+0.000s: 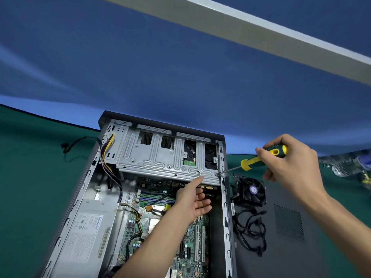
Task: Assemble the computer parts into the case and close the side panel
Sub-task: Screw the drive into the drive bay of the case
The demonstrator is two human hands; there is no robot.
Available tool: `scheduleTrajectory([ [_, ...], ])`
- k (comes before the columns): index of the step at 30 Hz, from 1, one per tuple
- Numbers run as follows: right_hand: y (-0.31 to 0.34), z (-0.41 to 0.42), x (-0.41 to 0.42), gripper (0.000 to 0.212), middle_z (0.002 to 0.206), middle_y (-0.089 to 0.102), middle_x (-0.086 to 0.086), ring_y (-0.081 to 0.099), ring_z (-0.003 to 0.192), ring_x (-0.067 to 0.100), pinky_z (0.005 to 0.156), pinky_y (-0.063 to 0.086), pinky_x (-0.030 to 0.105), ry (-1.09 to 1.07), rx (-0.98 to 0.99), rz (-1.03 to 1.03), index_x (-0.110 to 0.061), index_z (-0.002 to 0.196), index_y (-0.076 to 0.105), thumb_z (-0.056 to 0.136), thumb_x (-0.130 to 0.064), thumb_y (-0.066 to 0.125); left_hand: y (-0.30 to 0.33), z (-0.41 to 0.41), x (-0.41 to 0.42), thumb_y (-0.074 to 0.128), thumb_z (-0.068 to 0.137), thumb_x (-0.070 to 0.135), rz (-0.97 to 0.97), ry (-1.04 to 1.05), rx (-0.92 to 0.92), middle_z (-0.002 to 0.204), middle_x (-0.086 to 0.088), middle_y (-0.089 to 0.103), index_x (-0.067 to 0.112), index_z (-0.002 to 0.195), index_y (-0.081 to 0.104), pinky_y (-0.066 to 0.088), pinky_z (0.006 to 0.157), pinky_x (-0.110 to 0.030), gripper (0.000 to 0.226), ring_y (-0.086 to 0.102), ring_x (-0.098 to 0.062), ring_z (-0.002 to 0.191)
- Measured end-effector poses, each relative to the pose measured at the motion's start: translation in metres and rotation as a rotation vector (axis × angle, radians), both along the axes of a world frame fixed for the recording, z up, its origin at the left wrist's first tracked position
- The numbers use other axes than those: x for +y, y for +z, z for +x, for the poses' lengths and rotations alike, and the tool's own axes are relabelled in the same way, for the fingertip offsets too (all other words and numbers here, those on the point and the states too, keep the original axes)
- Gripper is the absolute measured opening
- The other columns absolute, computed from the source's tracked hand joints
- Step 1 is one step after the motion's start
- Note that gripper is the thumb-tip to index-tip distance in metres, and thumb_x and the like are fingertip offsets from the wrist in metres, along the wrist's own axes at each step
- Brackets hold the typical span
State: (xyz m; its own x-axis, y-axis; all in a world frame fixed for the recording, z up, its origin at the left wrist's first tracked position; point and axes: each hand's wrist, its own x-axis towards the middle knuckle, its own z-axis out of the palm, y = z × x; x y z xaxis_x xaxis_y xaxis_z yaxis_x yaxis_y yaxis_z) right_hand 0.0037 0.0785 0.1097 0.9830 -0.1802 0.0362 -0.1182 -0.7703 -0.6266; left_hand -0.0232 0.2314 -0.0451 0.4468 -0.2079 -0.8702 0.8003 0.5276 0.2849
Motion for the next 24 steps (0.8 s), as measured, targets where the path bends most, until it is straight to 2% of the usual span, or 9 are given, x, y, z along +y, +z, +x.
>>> scheduleTrajectory([
  [4,0.004,0.006,0.011,0.016,0.056,0.063,0.001,0.06,0.037,0.014,0.046,0.053,0.033,0.043,0.024,-0.088,-0.02,0.077,0.055,0.085,-0.024,0.068,-0.003,0.002,-0.001,0.075,0.078,0.03,0.016,0.057,-0.026,0.097,-0.015,0.059,0.009,0.102,0.055,0.055,0.053,-0.035,0.038,0.062,-0.027,0.081],
  [7,0.014,0.018,0.02,0.018,0.058,0.063,-0.004,0.061,0.039,0.013,0.047,0.05,0.033,0.107,0.133,-0.256,-0.023,0.079,0.053,0.083,-0.034,0.067,-0.007,0.007,-0.003,0.076,0.075,0.008,0.022,0.226,-0.046,0.113,-0.017,0.056,0.001,0.121,0.049,0.057,0.076,-0.037,0.053,0.059,-0.029,0.095],
  [10,0.029,0.026,0.027,0.019,0.069,0.064,-0.009,0.066,0.055,0.018,0.057,0.054,0.037,0.193,0.323,-0.241,-0.028,0.095,0.047,0.081,-0.032,0.06,-0.008,0.011,-0.009,0.068,0.074,-0.009,-0.063,0.383,-0.021,0.115,-0.022,0.057,-0.004,0.125,0.046,0.051,0.09,-0.036,0.056,0.057,-0.03,0.1],
  [13,0.028,0.025,0.034,0.014,0.073,0.064,-0.003,0.062,0.051,0.022,0.054,0.049,0.034,0.237,0.284,-0.386,-0.02,0.093,0.049,0.091,-0.033,0.053,-0.011,0.011,-0.014,0.065,0.075,-0.012,-0.104,0.437,0.0,0.118,-0.022,0.054,-0.003,0.127,0.045,0.043,0.103,-0.039,0.056,0.054,-0.029,0.105],
  [15,0.028,0.028,0.038,0.035,0.071,0.059,0.007,0.054,0.059,0.029,0.05,0.036,0.03,0.176,0.204,-0.654,-0.009,0.087,0.051,0.095,-0.042,0.044,-0.013,0.01,-0.015,0.066,0.075,-0.01,-0.094,0.426,-0.013,0.123,-0.023,0.051,-0.004,0.127,0.045,0.041,0.105,-0.04,0.057,0.054,-0.029,0.11],
  [16,0.03,0.029,0.039,0.04,0.074,0.057,0.009,0.051,0.063,0.03,0.05,0.032,0.03,0.16,0.228,-0.688,-0.007,0.088,0.05,0.096,-0.045,0.042,-0.013,0.01,-0.015,0.066,0.075,-0.01,-0.088,0.419,-0.021,0.122,-0.023,0.052,-0.005,0.127,0.044,0.041,0.105,-0.04,0.057,0.054,-0.029,0.109],
  [19,0.034,0.034,0.038,0.021,0.074,0.06,-0.001,0.06,0.059,0.025,0.055,0.04,0.031,0.234,0.401,-0.481,-0.017,0.099,0.043,0.094,-0.037,0.049,-0.013,0.009,-0.014,0.065,0.076,-0.011,-0.088,0.426,-0.04,0.111,-0.022,0.054,-0.006,0.127,0.043,0.042,0.104,-0.041,0.056,0.056,-0.029,0.098],
  [21,0.034,0.035,0.038,0.021,0.063,0.06,-0.001,0.059,0.053,0.021,0.049,0.035,0.028,0.241,0.361,-0.525,-0.015,0.095,0.048,0.095,-0.036,0.047,-0.014,0.009,-0.014,0.065,0.076,-0.011,-0.078,0.428,-0.055,0.114,-0.024,0.055,-0.006,0.128,0.042,0.042,0.104,-0.042,0.057,0.057,-0.03,0.101],
  [24,0.035,0.037,0.042,0.024,0.075,0.064,0.003,0.06,0.057,0.023,0.054,0.041,0.03,0.245,0.393,-0.508,-0.016,0.099,0.043,0.095,-0.038,0.05,-0.015,0.01,-0.014,0.065,0.075,-0.01,-0.07,0.421,-0.067,0.123,-0.027,0.054,-0.006,0.128,0.042,0.042,0.104,-0.043,0.057,0.057,-0.034,0.11],
])
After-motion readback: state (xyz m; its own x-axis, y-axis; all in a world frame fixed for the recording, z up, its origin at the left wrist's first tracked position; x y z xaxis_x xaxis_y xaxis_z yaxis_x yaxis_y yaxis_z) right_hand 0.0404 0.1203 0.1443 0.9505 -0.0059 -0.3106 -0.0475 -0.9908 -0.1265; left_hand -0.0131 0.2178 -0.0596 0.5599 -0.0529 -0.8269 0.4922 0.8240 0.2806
